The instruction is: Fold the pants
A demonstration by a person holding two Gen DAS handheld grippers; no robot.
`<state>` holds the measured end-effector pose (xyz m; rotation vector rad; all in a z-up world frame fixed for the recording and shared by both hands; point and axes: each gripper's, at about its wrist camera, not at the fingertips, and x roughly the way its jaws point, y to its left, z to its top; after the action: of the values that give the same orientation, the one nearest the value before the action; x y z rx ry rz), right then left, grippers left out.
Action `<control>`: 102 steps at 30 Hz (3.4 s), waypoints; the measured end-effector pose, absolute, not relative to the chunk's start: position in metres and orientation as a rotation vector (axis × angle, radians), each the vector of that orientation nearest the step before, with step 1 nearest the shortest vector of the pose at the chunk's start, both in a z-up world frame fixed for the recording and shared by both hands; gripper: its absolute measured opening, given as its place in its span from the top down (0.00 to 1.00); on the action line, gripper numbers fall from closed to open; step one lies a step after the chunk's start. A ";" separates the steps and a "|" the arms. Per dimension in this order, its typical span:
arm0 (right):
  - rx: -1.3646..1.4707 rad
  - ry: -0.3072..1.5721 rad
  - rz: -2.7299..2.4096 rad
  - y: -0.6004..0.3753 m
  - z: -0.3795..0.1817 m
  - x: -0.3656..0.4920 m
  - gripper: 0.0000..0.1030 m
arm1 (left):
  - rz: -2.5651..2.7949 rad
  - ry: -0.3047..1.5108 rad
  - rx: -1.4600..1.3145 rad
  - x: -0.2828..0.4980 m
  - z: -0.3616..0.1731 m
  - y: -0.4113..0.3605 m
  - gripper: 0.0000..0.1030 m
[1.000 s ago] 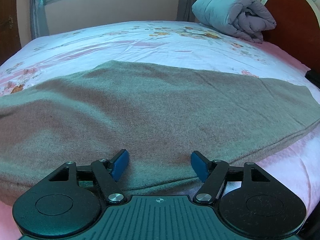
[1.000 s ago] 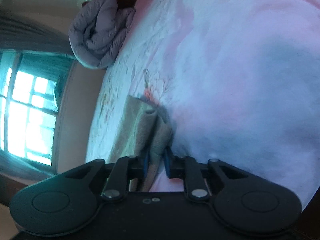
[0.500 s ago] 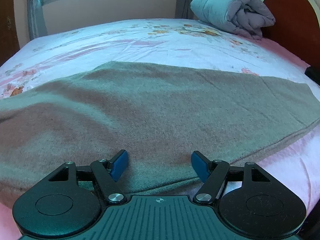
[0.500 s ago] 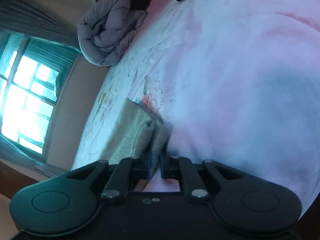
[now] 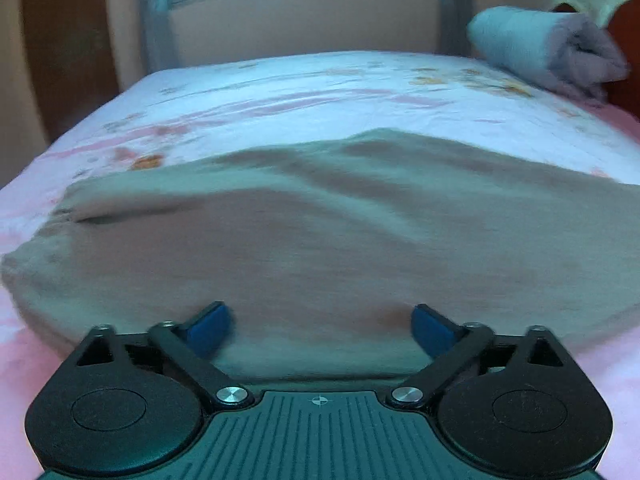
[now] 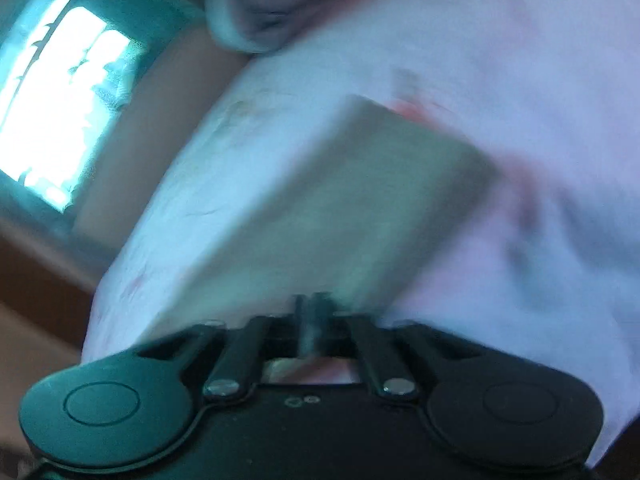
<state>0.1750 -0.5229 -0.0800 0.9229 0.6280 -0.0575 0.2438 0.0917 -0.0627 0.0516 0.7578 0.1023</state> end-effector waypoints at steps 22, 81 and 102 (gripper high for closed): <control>-0.104 0.661 0.684 -0.125 0.016 0.378 0.62 | 0.380 0.601 -0.484 0.202 -0.066 0.293 0.29; 0.367 0.620 0.141 -0.363 -0.003 0.205 0.77 | 0.154 0.697 -0.058 0.213 -0.040 0.162 0.45; 0.618 0.632 0.019 -0.430 -0.039 0.230 0.72 | 0.117 0.726 0.017 0.215 -0.057 0.115 0.18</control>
<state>0.2301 -0.4297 -0.0394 0.6182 0.6325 0.0191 0.2148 0.1155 -0.0566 0.0171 0.7264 0.1175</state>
